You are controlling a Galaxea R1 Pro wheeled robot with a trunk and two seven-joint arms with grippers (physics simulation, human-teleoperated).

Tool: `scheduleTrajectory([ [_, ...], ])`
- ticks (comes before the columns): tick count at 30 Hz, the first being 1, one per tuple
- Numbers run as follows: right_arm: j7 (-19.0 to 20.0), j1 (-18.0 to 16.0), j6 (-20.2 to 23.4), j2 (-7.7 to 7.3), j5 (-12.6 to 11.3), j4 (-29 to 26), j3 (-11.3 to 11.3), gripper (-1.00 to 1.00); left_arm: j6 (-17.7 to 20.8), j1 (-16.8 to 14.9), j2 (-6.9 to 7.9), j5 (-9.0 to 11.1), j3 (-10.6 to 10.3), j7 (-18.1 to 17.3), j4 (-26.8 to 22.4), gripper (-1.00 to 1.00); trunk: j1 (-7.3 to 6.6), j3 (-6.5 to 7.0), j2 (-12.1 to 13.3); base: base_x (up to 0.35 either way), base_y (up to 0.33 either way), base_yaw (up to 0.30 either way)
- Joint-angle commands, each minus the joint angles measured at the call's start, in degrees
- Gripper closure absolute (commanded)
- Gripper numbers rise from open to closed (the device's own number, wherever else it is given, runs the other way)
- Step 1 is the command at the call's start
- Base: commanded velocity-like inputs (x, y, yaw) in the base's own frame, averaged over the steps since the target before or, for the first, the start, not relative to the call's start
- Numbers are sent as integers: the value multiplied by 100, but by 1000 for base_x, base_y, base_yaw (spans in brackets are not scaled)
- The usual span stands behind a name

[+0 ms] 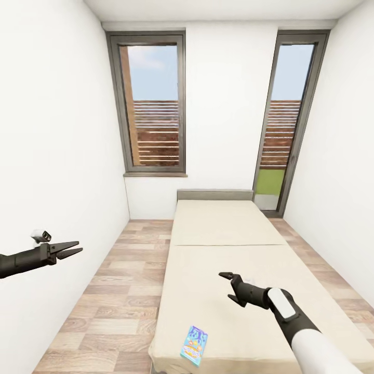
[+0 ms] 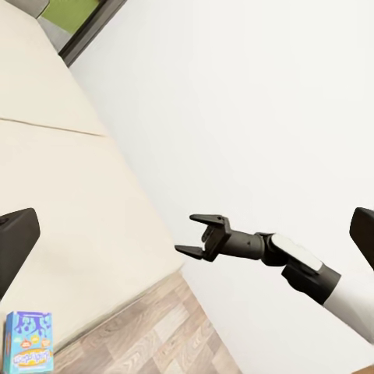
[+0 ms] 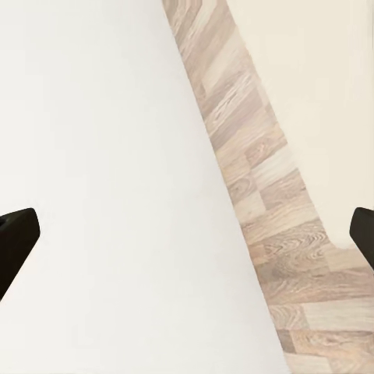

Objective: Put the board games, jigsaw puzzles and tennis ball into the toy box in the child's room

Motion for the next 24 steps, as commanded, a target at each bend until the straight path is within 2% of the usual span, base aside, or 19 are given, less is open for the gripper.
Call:
scheduleTrajectory([
  [1, 27, -5, 37, 19, 44, 18, -33, -100, 61, -4, 2, 8, 0, -18, 0, -100, 25, -31, -53, 0, 0, 0],
  [17, 152, 9, 69, -50, 9, 40, -85, -100, 53, -2, -7, 14, 4, -18, 0, -100, 377, -318, -695, 0, 0, 0],
  [24, 517, 17, 84, -57, -6, 41, -92, -100, 45, -3, -15, 14, 0, -12, 0, -100, 530, -443, -975, 0, 0, 0],
])
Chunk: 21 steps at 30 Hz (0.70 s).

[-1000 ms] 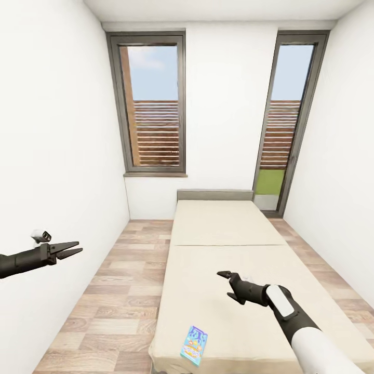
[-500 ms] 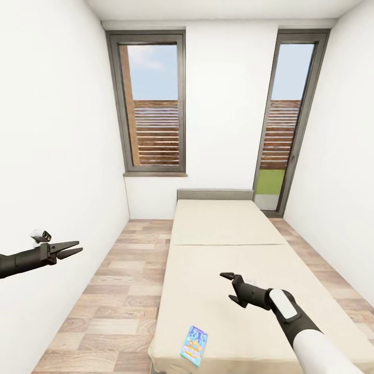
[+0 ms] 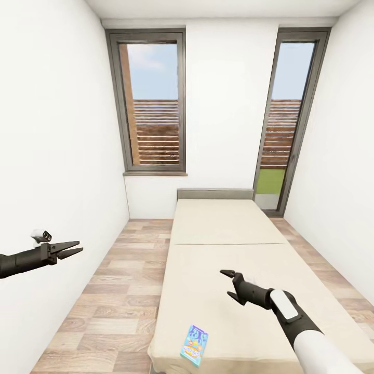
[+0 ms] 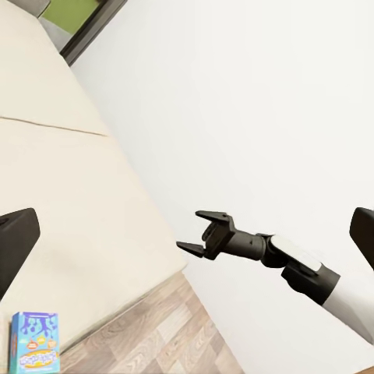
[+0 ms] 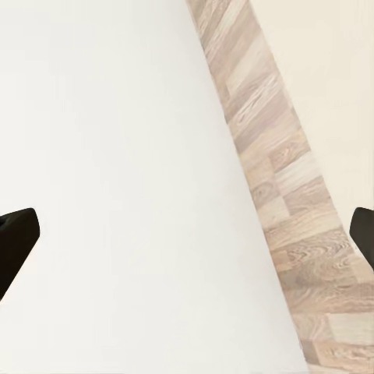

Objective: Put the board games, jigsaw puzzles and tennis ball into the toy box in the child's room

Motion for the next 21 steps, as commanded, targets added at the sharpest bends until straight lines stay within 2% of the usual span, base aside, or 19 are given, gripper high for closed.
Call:
scheduleTrajectory([
  [1, 135, -1, 32, 3, 30, 1, -29, -100, 60, -6, 1, 5, -1, -17, 0, -100, 24, -29, -50, 0, 0, 0],
  [6, 611, 38, 0, 8, 36, 14, -37, -100, 56, -7, 8, 3, 8, -23, 0, -100, 134, -118, -251, 0, 0, 0],
  [16, 735, 51, -33, 4, 41, 15, -41, -100, 51, -5, 10, -1, 4, -25, 0, -100, 354, -298, -652, 0, 0, 0],
  [21, 757, 54, -33, 8, 41, 18, -148, -100, 51, -4, 9, 0, 3, -25, 0, -100, 464, -388, -852, 0, 0, 0],
])
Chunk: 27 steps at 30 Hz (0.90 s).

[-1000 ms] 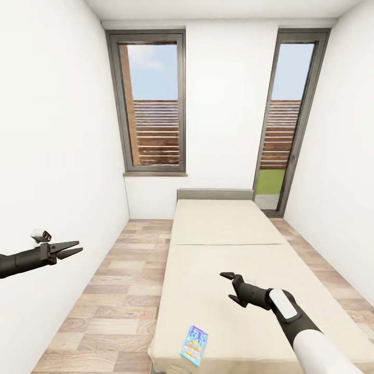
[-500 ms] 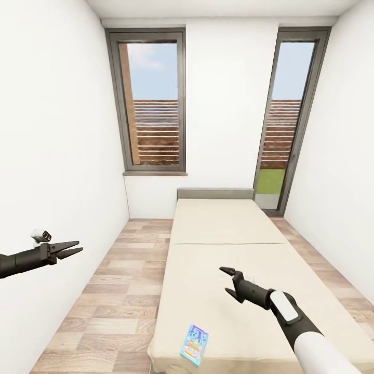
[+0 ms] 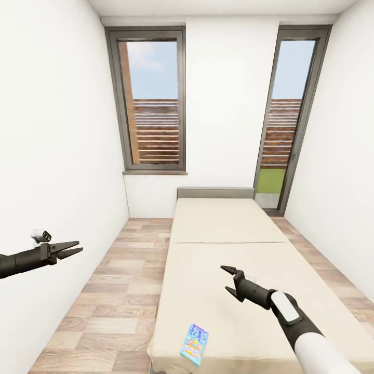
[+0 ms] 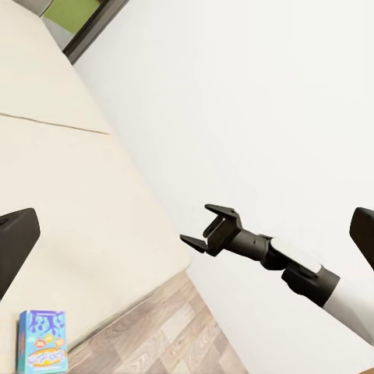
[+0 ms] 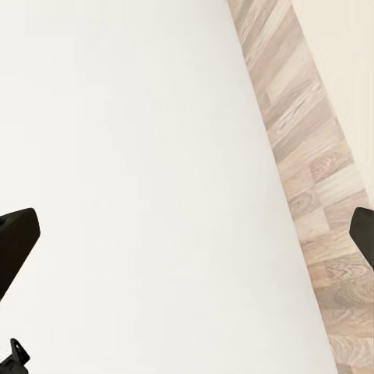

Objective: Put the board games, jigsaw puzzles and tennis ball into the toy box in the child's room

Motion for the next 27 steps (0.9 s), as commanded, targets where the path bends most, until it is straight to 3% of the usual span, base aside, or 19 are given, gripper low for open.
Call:
scheduleTrajectory([
  [1, 11, -5, 34, 9, 17, -2, -40, -100, 60, -4, 2, 1, -3, -18, 0, -100, 24, -27, -48, 0, 0, 0],
  [7, -136, -5, -4, 63, 83, -27, -9, -100, 60, -6, -3, -1, -3, -18, 0, -100, 155, -135, -289, 0, 0, 0],
  [10, -547, -7, -10, 90, 93, -30, -17, -100, 60, -5, -5, 6, -9, -18, 0, -100, 221, -189, -409, 0, 0, 0],
  [15, -1614, -12, -4, 114, 33, -23, -63, -100, 60, -6, -6, 1, -12, -17, 0, -100, 331, -279, -610, 0, 0, 0],
  [17, -1787, -13, 1, 117, 14, -12, -70, -100, 59, -5, -6, -2, -9, -18, 0, -100, 375, -315, -690, 0, 0, 0],
  [27, -1970, -14, 24, 172, -10, 1, -85, -100, 47, -5, -6, -4, -12, -10, 0, -100, 595, -494, -1091, 0, 0, 0],
])
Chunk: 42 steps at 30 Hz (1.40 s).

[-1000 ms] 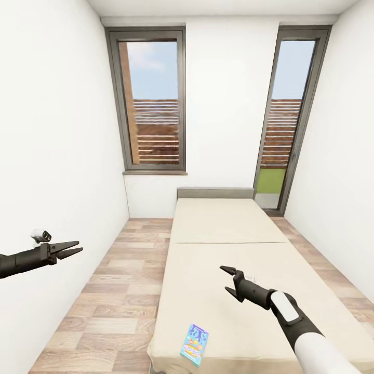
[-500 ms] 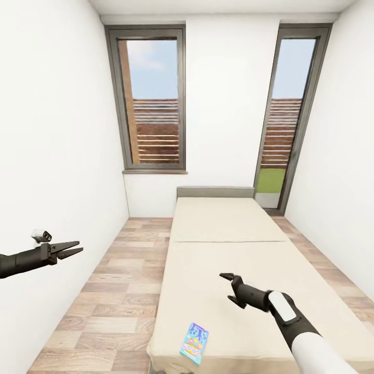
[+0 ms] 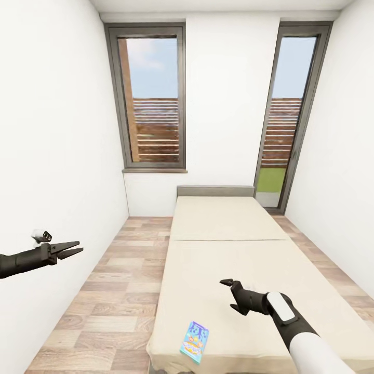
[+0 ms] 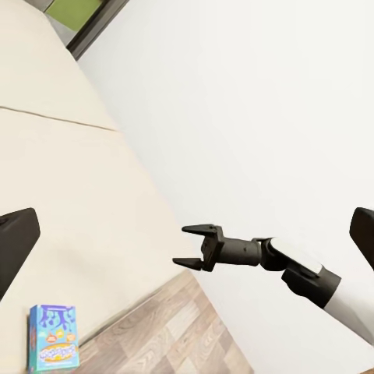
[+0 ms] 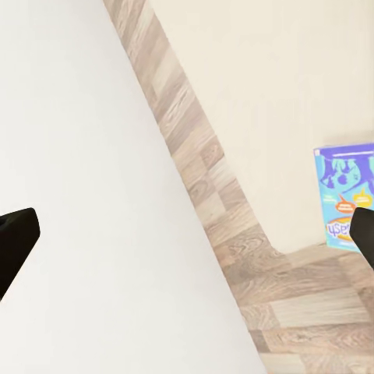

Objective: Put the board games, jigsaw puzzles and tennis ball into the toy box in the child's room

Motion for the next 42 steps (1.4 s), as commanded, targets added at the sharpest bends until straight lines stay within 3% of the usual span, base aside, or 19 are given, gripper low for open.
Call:
scheduleTrajectory([
  [1, 36, -5, 35, 5, 45, 0, -34, -100, 61, -4, 2, 6, -3, -18, 0, -100, 23, -26, -47, 0, 0, 0],
  [7, 57, -5, 40, 9, 42, 1, -63, -100, 57, -5, 2, 7, -8, -11, 0, -100, 155, -134, -288, 0, 0, 0],
  [15, 72, -4, 49, 5, 38, 1, -364, -100, 56, -4, 2, 9, -11, -9, 0, -100, 331, -277, -608, 0, 0, 0],
  [22, 79, -4, 50, 4, 37, 1, -441, -100, 76, -6, 2, 3, -5, -4, 0, -100, 484, -403, -889, 0, 0, 0],
  [29, 88, -1, 50, 4, 35, 1, -453, -100, 125, -11, 7, -14, 0, -16, 0, -100, 484, -403, -889, 0, 0, 0],
  [32, 92, -1, 50, 4, 35, 1, -454, -100, 262, -12, 9, -39, -14, -5, 0, -100, 484, -403, -889, 0, 0, 0],
  [36, 98, 1, 50, 4, 35, 1, -454, -100, 760, -13, 12, -39, 6, 11, 0, -100, 484, -403, -889, 0, 0, 0],
  [42, 99, 1, 51, 2, 35, 1, -455, -100, 1243, -13, 56, -47, 12, 28, 0, -100, 616, -511, -1130, 0, 0, 0],
])
